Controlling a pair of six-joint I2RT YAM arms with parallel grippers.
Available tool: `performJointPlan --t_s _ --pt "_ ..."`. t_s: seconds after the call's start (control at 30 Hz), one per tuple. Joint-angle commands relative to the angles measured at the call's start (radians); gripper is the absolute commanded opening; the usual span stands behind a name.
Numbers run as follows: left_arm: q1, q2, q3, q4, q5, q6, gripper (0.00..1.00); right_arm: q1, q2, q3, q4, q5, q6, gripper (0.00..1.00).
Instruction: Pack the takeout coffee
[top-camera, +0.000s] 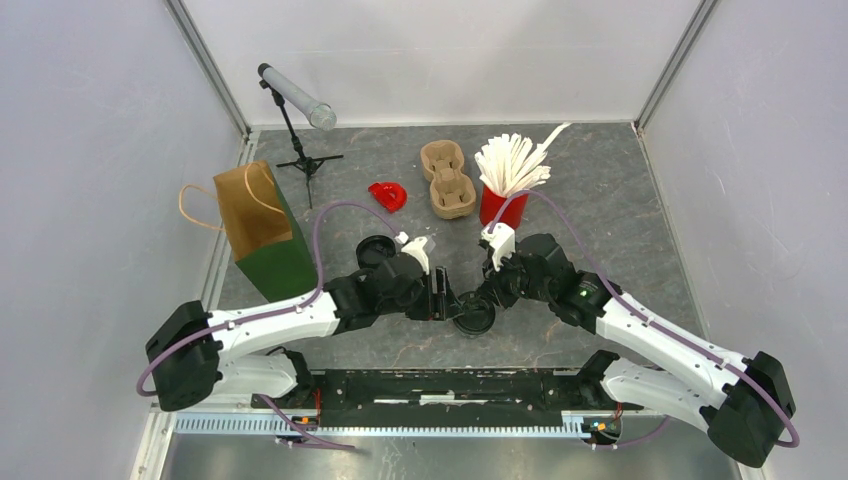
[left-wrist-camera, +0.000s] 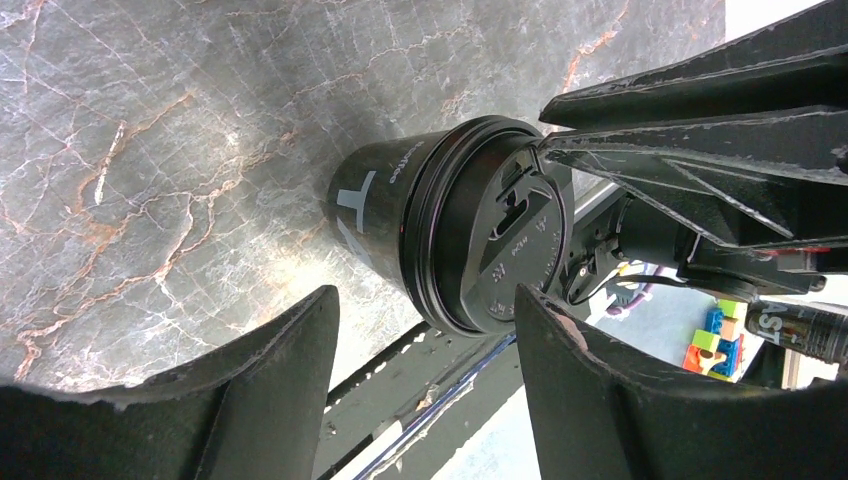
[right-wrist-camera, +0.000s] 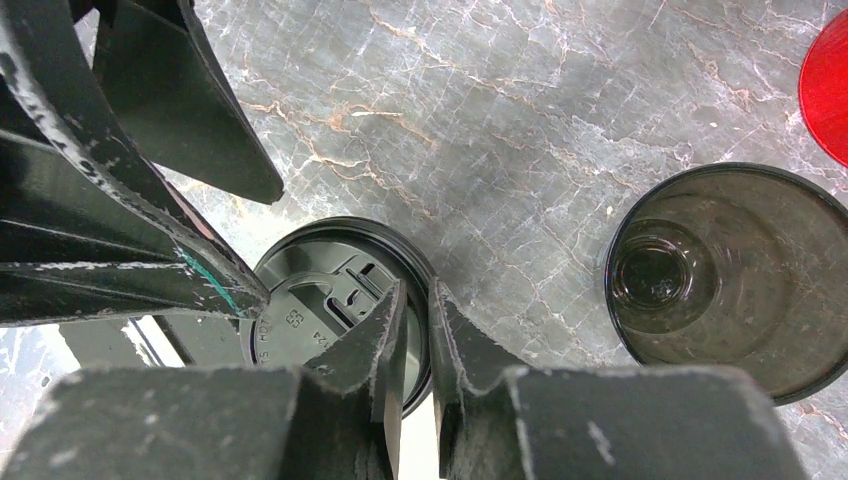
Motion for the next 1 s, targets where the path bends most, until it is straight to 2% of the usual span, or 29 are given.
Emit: performJointPlan --t_s 0.0,0.27,0.53,0.8,0.97 --pt "-0.007 0.017 0.012 0.047 0.013 0.034 0.72 -0.004 0.004 0.008 0.05 0.02 0.007 0.2" --pt "-0.007 0.051 0.016 0.047 -0.003 0.041 0.71 -0.004 -0.039 0.003 0.035 0.016 0.037 0.29" --pt "-0.005 0.06 0.023 0.058 -0.008 0.044 0.7 -0.004 -0.093 -0.039 0.04 -0.01 0.051 0.3" --pt "-0.005 0.104 0.046 0.036 -0.057 0.064 0.62 -0.004 -0.075 -0.075 0.055 0.037 0.03 0.39" --pt "-0.004 0.122 0.047 0.043 -0.061 0.069 0.61 -0.004 -0.059 -0.098 0.058 0.057 0.015 0.39"
